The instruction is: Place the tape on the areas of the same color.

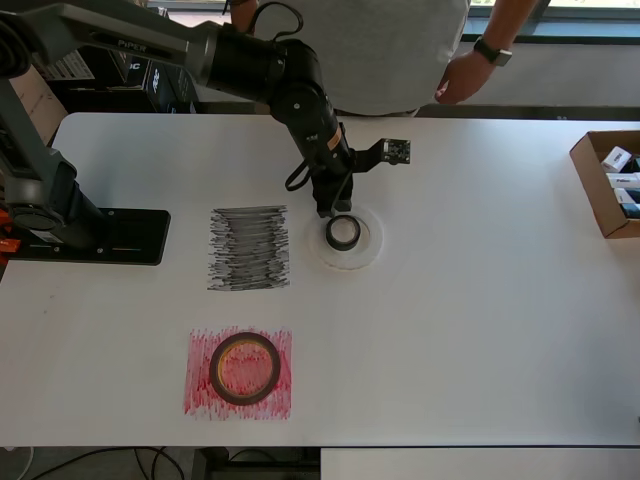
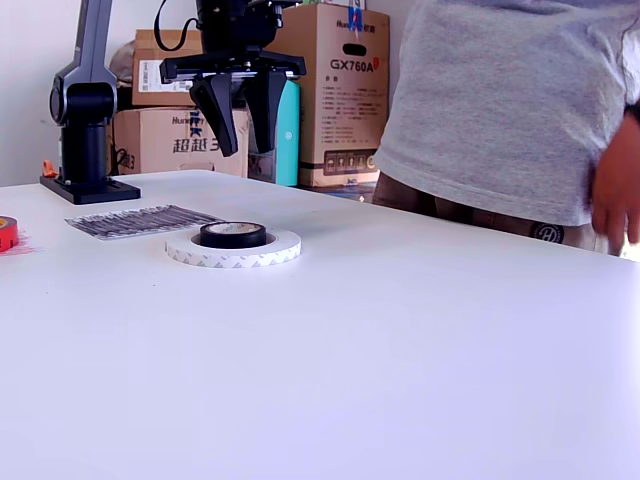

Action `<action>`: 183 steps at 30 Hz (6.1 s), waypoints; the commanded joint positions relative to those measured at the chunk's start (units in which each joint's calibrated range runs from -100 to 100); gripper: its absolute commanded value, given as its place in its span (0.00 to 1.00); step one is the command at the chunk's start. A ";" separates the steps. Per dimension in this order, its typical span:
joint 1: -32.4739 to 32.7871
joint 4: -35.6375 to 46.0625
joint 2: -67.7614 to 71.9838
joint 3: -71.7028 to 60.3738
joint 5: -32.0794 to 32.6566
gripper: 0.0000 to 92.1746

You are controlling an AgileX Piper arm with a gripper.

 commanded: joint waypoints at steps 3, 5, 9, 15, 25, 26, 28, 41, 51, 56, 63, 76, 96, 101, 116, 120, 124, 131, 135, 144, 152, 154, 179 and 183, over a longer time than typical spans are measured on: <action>-0.35 -0.38 1.99 -0.64 0.41 0.51; -0.35 -0.38 2.55 -0.64 0.74 0.51; -0.35 -0.38 3.86 -0.64 1.15 0.51; -0.35 -0.47 5.45 -0.73 1.23 0.51; -0.35 -2.00 8.54 -2.09 1.72 0.51; -0.35 -2.00 8.91 -2.45 1.80 0.51; -0.35 -2.00 9.48 -3.00 1.80 0.51; 0.20 -2.00 12.00 -3.64 1.89 0.51; -0.04 -2.00 13.22 -3.54 1.97 0.51; -0.20 -2.00 13.22 -3.09 1.97 0.51; -0.27 -2.00 13.22 -2.91 1.97 0.49; -0.35 -2.00 13.12 -2.91 1.97 0.00; -0.35 2.67 0.31 -1.18 1.72 0.00; -2.17 1.82 -5.59 7.72 0.58 0.00; -4.22 -10.14 -17.09 29.53 -6.55 0.00; -4.30 -12.69 -19.34 34.07 -7.61 0.00; -4.30 -13.37 -20.37 36.53 -7.61 0.00; -4.30 -16.93 -21.30 40.16 -9.49 0.00; -4.30 -17.10 -21.21 40.44 -10.31 0.00; -4.22 -21.85 -22.05 45.89 -14.73 0.00; -3.51 -21.85 -21.96 45.89 -15.22 0.00; -3.51 -21.85 -21.58 45.89 -16.21 0.00; -2.33 -21.85 -21.30 46.16 -17.43 0.38; -2.33 -21.85 -21.96 45.89 -17.43 0.40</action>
